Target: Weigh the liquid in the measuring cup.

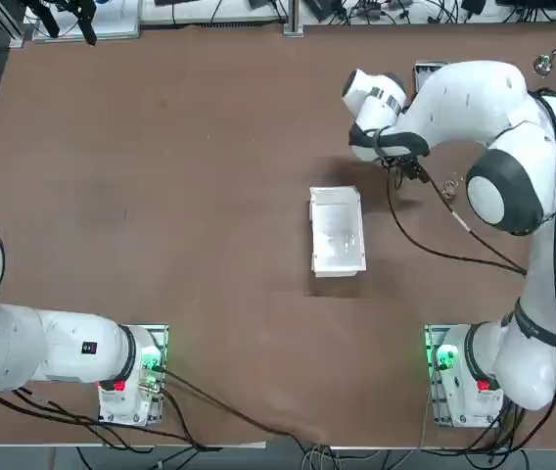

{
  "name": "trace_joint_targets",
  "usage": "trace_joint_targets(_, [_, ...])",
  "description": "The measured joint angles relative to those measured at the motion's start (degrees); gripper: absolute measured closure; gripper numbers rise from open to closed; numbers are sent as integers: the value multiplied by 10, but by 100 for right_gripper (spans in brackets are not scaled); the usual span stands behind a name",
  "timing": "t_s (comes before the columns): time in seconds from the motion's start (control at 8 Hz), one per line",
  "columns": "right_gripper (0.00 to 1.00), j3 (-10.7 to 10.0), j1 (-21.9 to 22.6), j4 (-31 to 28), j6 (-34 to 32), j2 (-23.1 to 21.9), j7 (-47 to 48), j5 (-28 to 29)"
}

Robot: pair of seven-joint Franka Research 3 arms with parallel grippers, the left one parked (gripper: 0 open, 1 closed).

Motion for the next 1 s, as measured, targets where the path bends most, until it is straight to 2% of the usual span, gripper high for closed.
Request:
trace_joint_targets(0.62, [2,-9,-8,-65,52,4,39,-53])
trace_joint_targets(1.0, [2,-9,-24,-75,62,30,73,-93])
